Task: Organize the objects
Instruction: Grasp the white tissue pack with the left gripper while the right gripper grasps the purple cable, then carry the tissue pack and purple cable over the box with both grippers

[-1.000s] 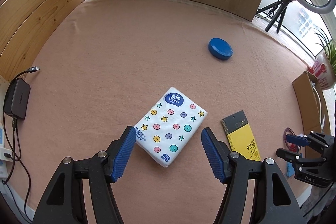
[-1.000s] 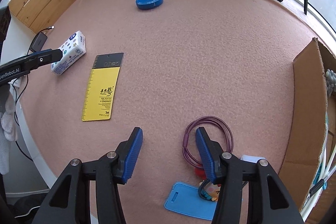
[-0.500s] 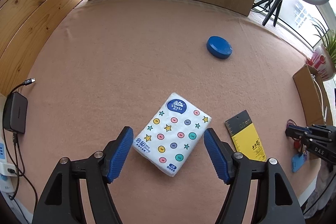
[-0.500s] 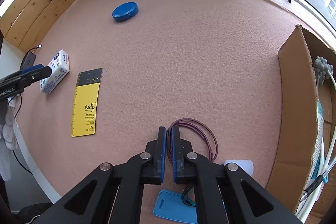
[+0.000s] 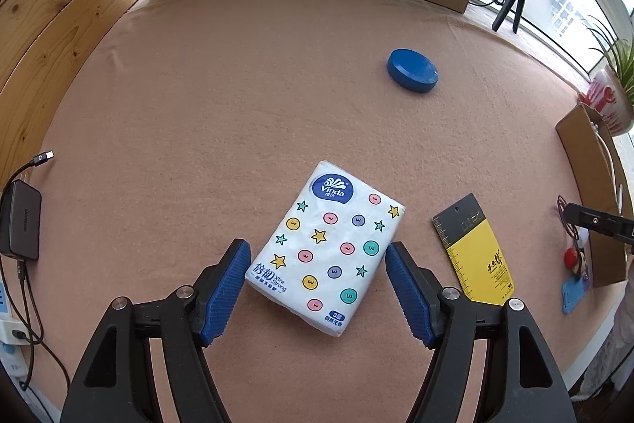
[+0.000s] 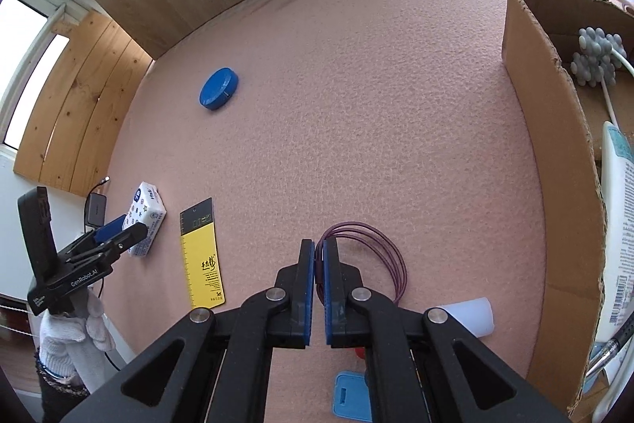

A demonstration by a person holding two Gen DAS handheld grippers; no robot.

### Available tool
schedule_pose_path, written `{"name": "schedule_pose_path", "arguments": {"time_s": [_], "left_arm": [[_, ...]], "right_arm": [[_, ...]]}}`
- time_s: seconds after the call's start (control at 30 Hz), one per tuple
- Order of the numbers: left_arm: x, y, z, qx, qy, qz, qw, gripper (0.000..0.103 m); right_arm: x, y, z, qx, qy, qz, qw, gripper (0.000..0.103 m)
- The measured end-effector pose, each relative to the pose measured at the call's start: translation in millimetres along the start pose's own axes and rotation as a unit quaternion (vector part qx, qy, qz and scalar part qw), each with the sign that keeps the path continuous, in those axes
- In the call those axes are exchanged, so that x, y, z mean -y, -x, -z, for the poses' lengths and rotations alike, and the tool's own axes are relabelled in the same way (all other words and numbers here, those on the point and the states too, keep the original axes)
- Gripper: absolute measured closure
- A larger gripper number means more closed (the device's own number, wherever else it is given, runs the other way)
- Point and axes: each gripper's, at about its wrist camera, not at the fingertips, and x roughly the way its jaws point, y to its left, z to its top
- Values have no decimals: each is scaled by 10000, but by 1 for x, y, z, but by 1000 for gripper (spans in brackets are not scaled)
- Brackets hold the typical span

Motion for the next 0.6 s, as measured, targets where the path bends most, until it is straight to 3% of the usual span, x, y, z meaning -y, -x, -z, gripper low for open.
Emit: {"name": "schedule_pose_path", "arguments": {"time_s": [0.13, 0.23, 0.6], "left_arm": [[3, -6, 0, -9, -12, 15, 10000, 32], [6, -8, 1, -8, -30, -20, 10000, 45], [18, 13, -12, 284, 143, 197, 9993, 46]], "right_arm": [[-2, 11, 4, 109, 15, -25, 9999, 99], [-7, 14, 2, 168, 29, -33, 9998, 99], [-1, 45, 0, 471, -106, -210, 9986, 99]]}}
